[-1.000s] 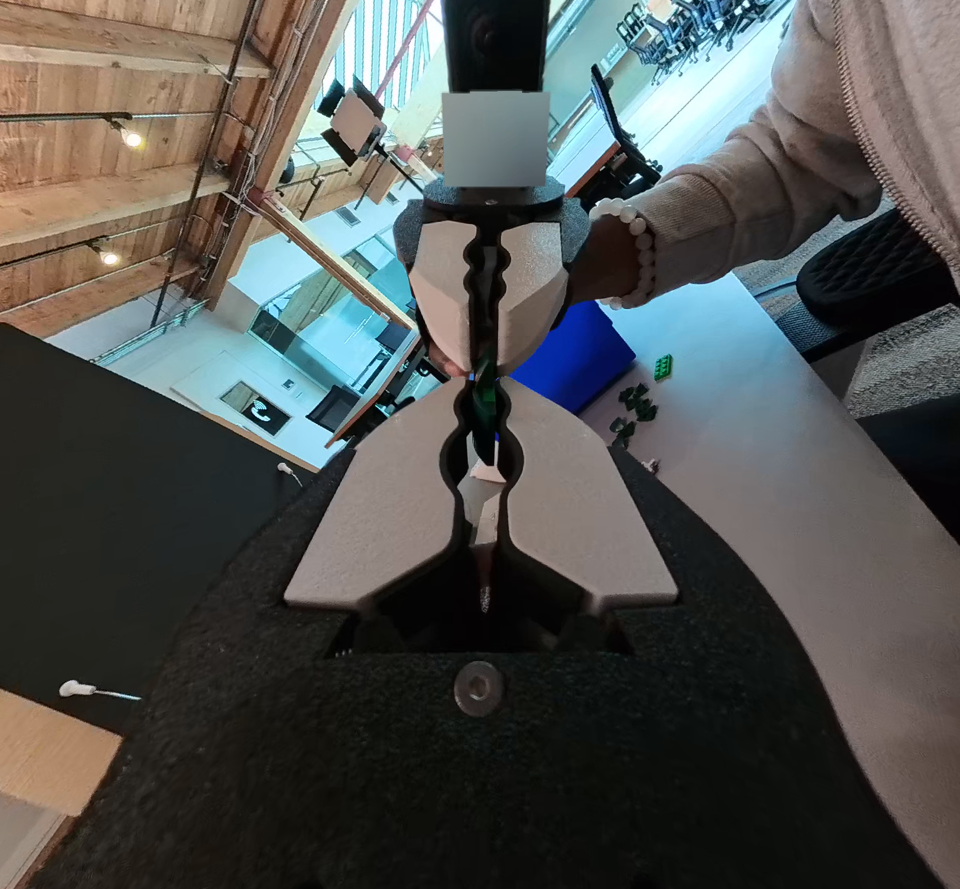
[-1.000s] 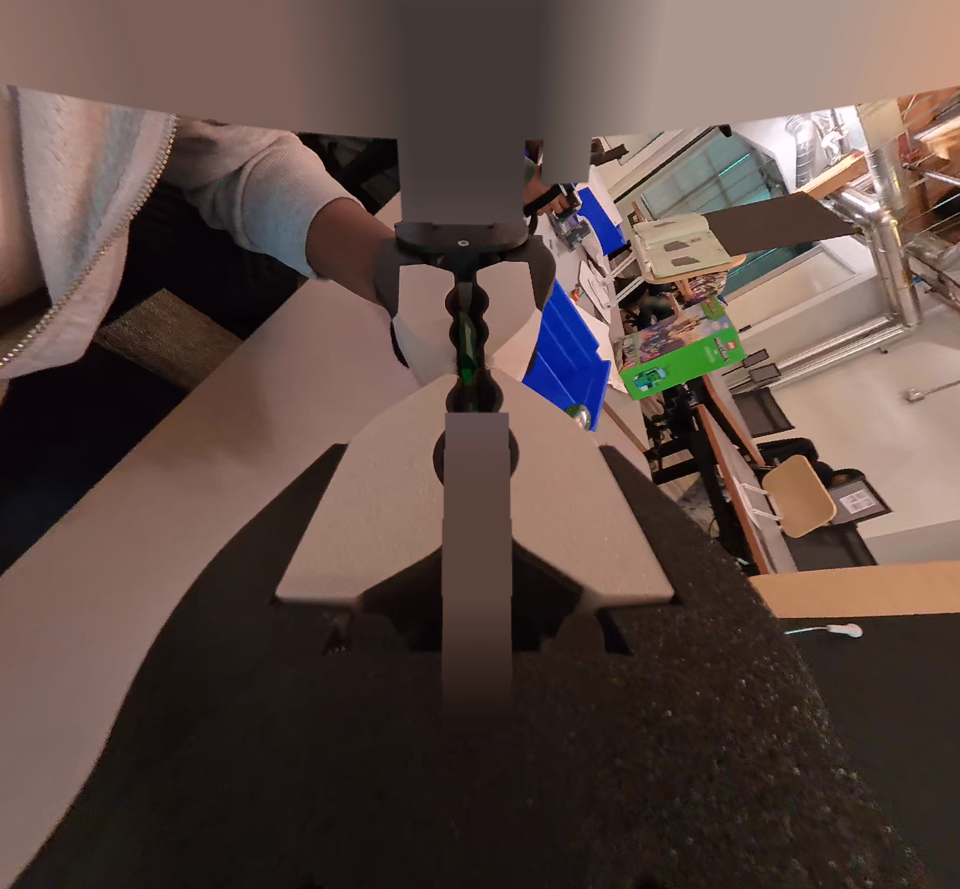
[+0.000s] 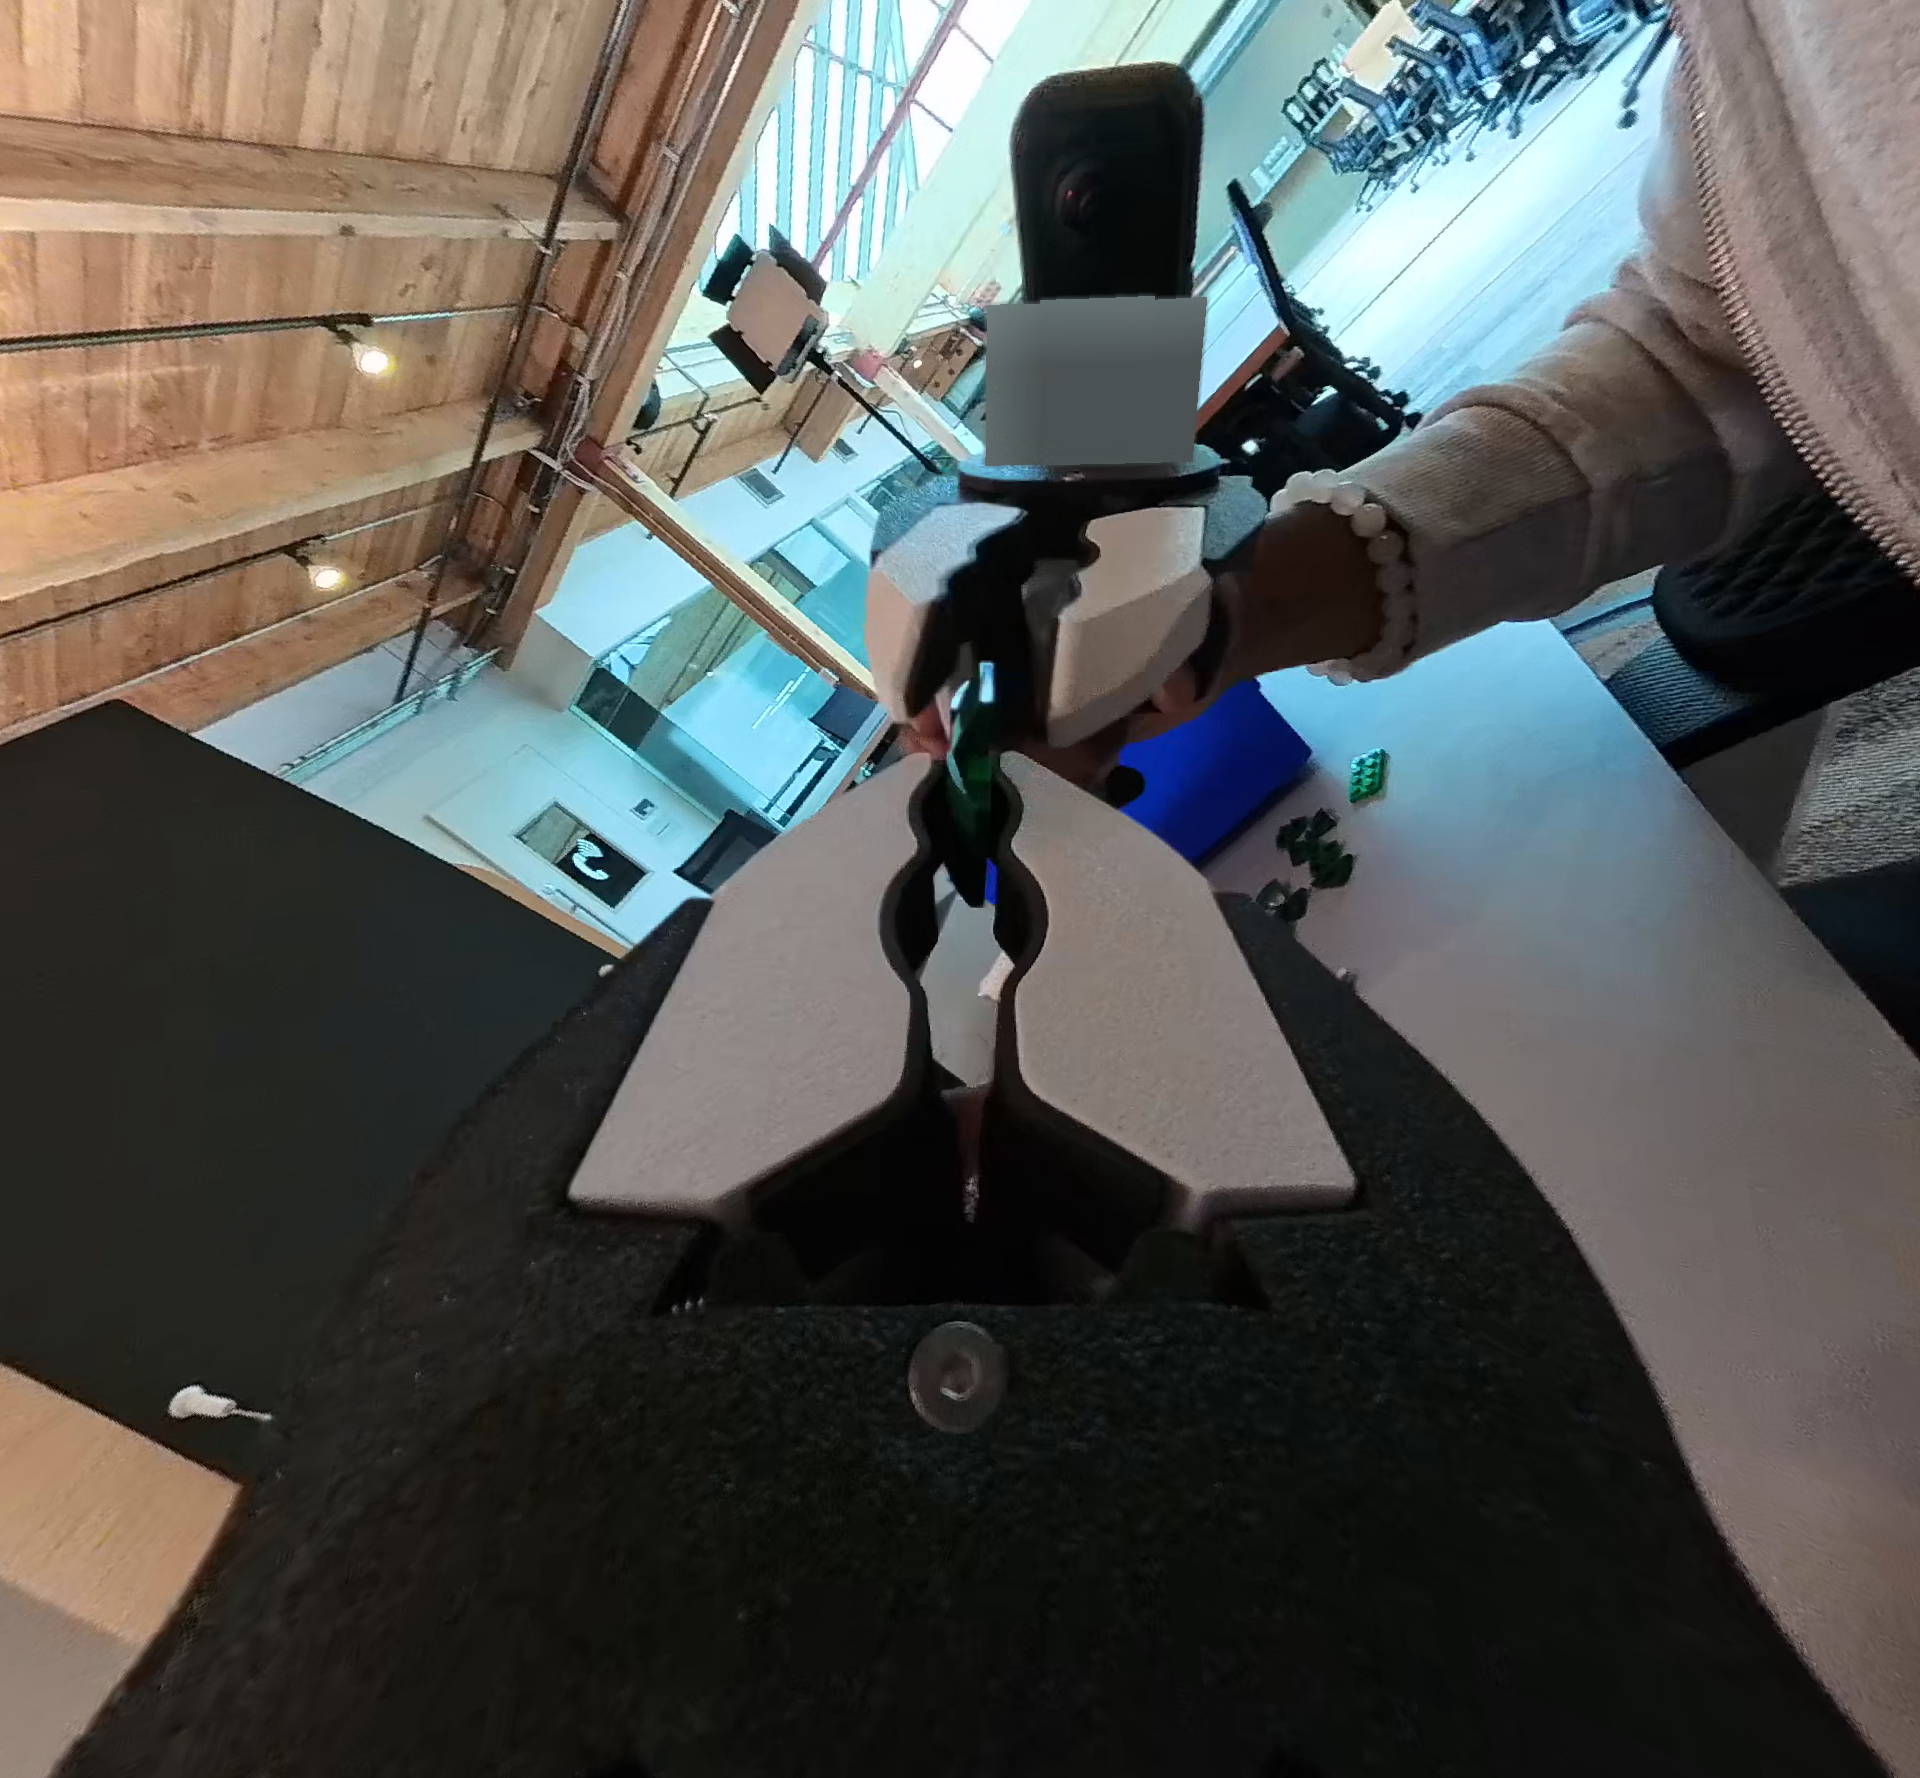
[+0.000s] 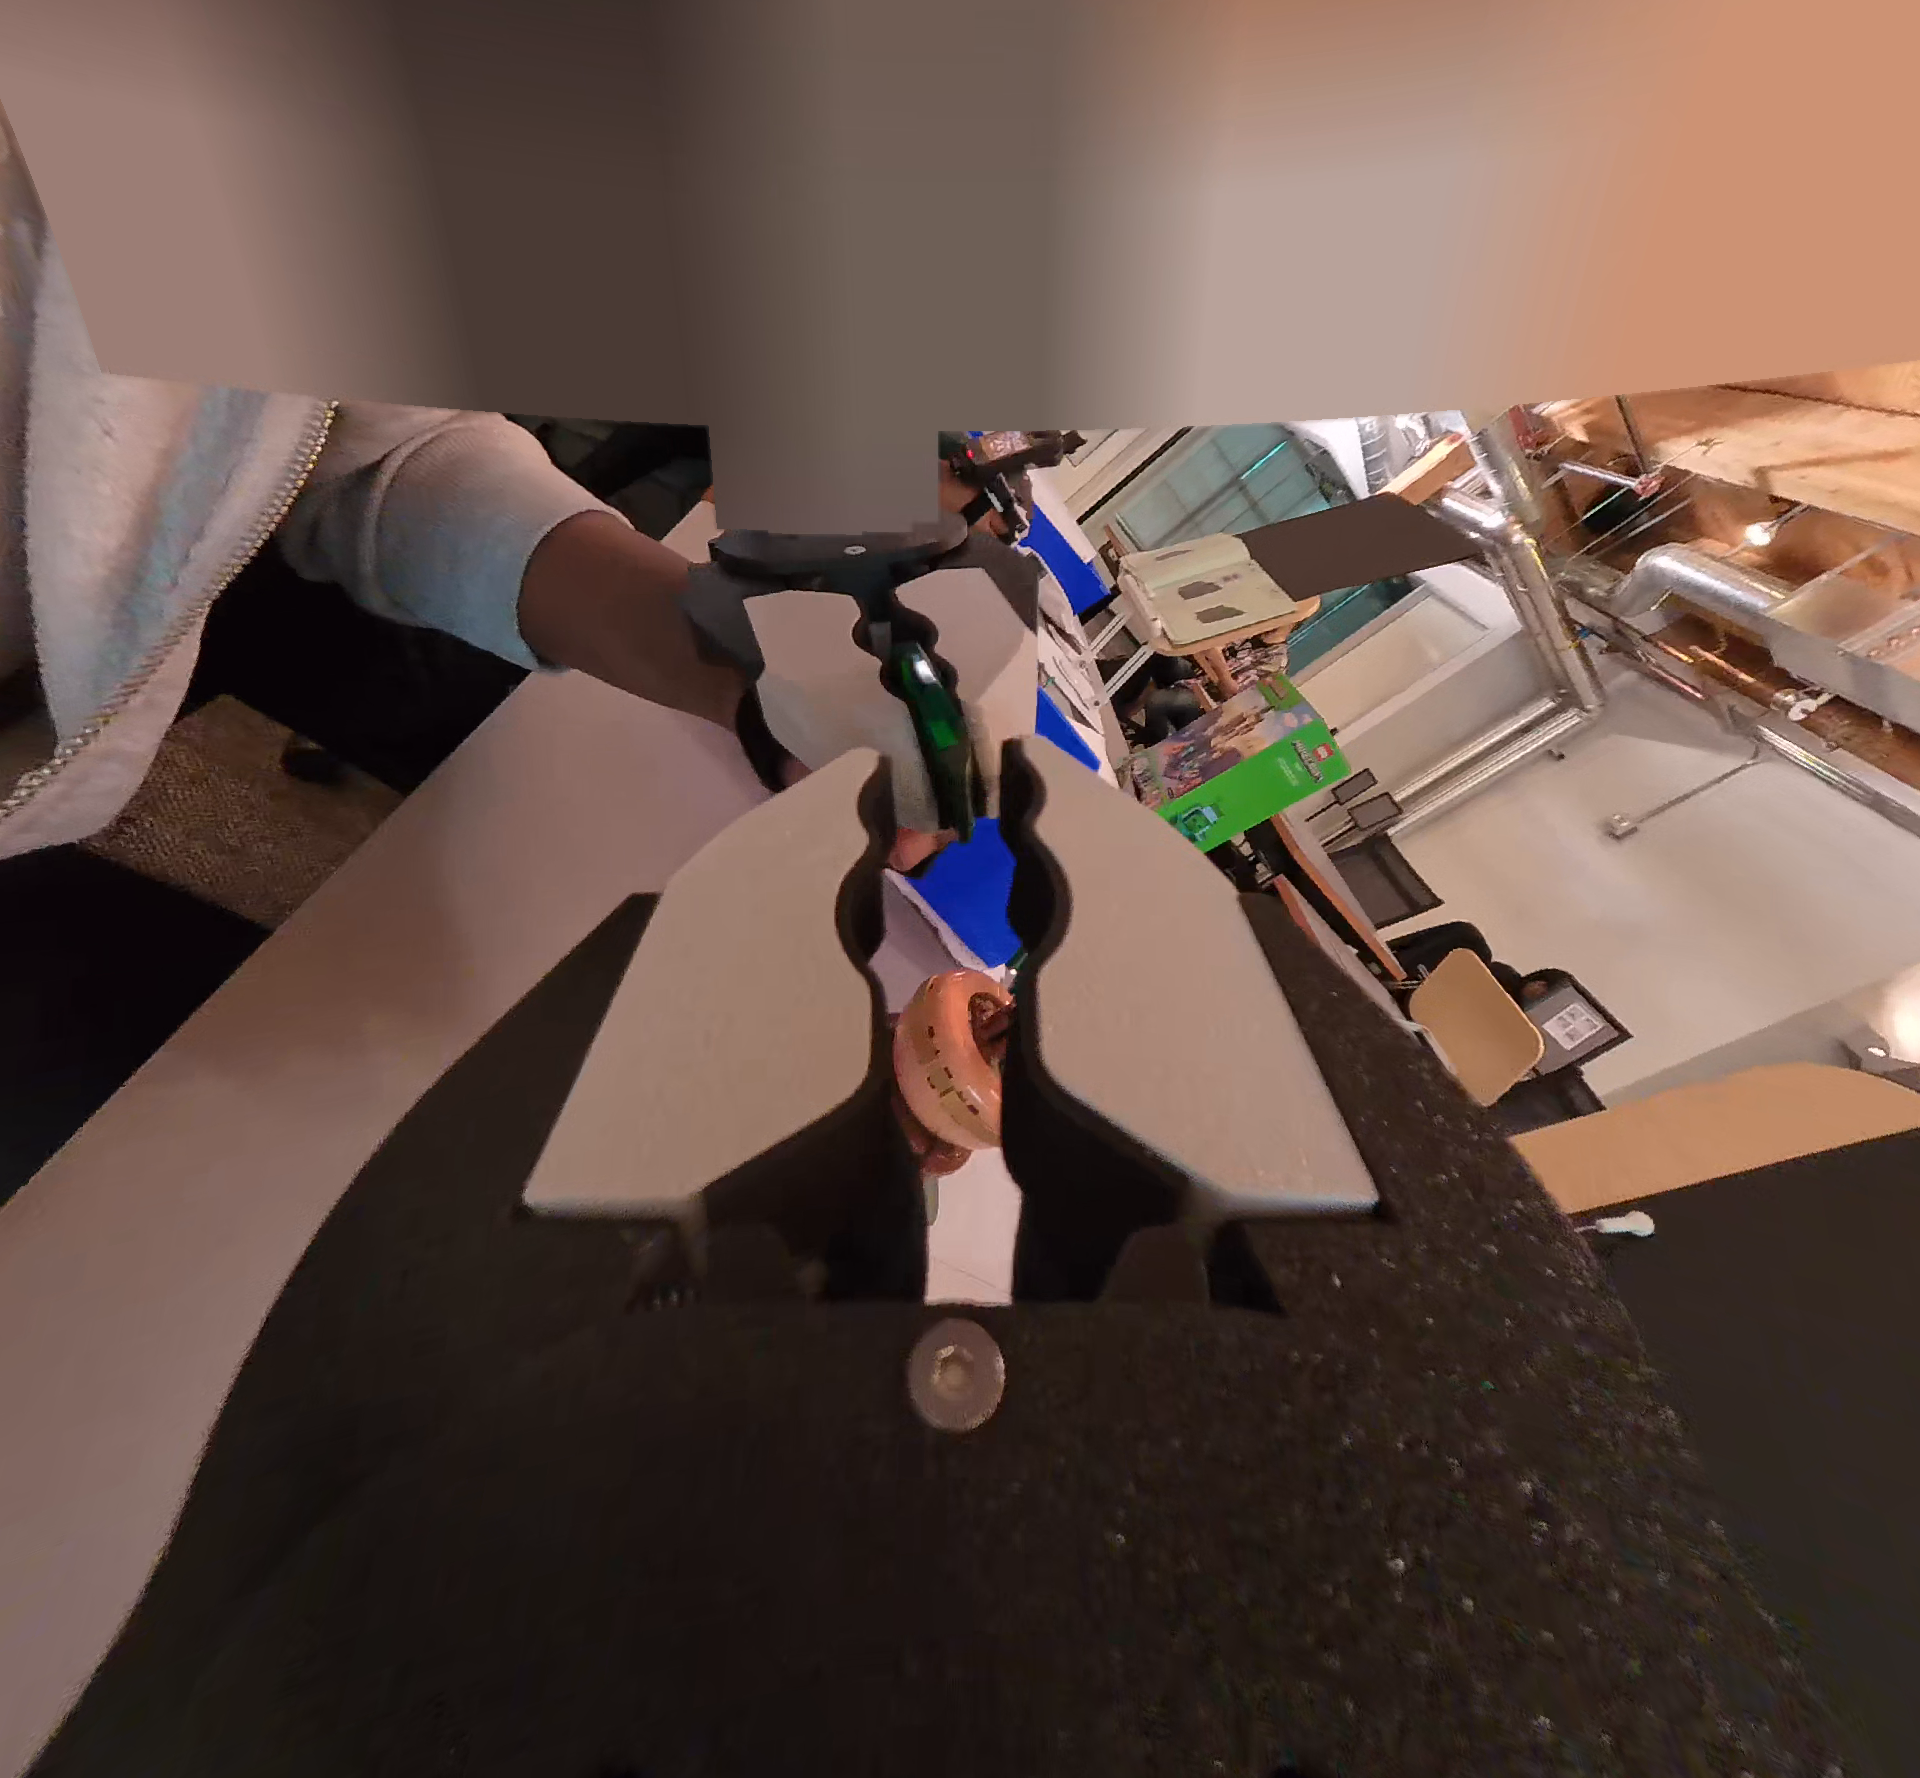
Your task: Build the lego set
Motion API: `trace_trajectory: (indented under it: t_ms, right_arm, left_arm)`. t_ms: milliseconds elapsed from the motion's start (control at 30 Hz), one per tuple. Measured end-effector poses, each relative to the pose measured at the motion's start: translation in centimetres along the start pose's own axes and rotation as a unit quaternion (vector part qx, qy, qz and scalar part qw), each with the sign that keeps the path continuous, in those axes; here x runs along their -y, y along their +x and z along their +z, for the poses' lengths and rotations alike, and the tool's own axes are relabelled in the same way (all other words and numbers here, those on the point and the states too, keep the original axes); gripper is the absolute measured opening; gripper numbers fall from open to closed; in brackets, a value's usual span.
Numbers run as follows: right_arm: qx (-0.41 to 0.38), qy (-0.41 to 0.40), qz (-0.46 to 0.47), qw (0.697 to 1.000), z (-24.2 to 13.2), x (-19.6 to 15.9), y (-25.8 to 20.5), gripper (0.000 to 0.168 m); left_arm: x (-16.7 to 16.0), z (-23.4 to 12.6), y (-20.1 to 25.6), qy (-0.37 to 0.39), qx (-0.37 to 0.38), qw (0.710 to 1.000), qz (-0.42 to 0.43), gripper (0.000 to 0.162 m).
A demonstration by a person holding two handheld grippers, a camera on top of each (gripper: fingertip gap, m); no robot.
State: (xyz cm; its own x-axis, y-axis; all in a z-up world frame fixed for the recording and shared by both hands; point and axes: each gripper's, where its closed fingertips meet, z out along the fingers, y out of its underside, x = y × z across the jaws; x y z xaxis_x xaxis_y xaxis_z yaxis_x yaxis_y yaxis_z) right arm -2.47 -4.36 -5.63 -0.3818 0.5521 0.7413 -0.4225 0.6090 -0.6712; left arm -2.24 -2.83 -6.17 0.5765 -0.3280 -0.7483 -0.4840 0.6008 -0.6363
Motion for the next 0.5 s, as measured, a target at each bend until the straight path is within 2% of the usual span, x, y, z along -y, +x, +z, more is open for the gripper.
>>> trace_trajectory:
  t_ms: [67, 167, 267, 300, 367, 433, 500]
  right_arm:
    - [0.0, 0.0, -0.003, 1.0, 0.1, 0.1, -0.1, 0.007]
    - [0.013, -0.019, 0.011, 1.0, -0.1, -0.4, -0.1, 0.005]
    - [-0.002, -0.024, 0.012, 1.0, -0.5, -0.4, 0.4, 0.005]
    - [-0.004, -0.033, 0.012, 0.999, -0.7, -0.6, 0.4, 0.005]
    - [-0.009, -0.038, 0.011, 0.999, -0.8, -0.5, 0.5, 0.006]
    - [-0.014, -0.04, 0.005, 0.999, -0.8, -0.3, 0.5, 0.005]
    - [-0.007, -0.039, -0.002, 0.999, -1.0, 0.1, 0.3, 0.006]
  left_arm:
    - [-0.2, 0.0, 0.3, -0.004, -0.01, 1.0, -0.007, 0.005]
    - [-0.6, 0.1, 0.5, -0.019, -0.018, 1.0, -0.012, 0.005]
    - [-0.5, -0.2, -0.6, -0.02, 0.026, 0.999, 0.019, 0.026]
    - [-0.3, -0.5, -0.9, -0.016, 0.033, 0.999, 0.025, 0.026]
    - [0.2, -0.8, -0.9, -0.007, 0.032, 0.999, 0.032, 0.021]
    - [0.4, -0.7, -0.3, -0.004, 0.019, 0.999, 0.041, 0.008]
    - [0.7, -0.5, 0.1, 0.002, 0.01, 0.999, 0.04, 0.005]
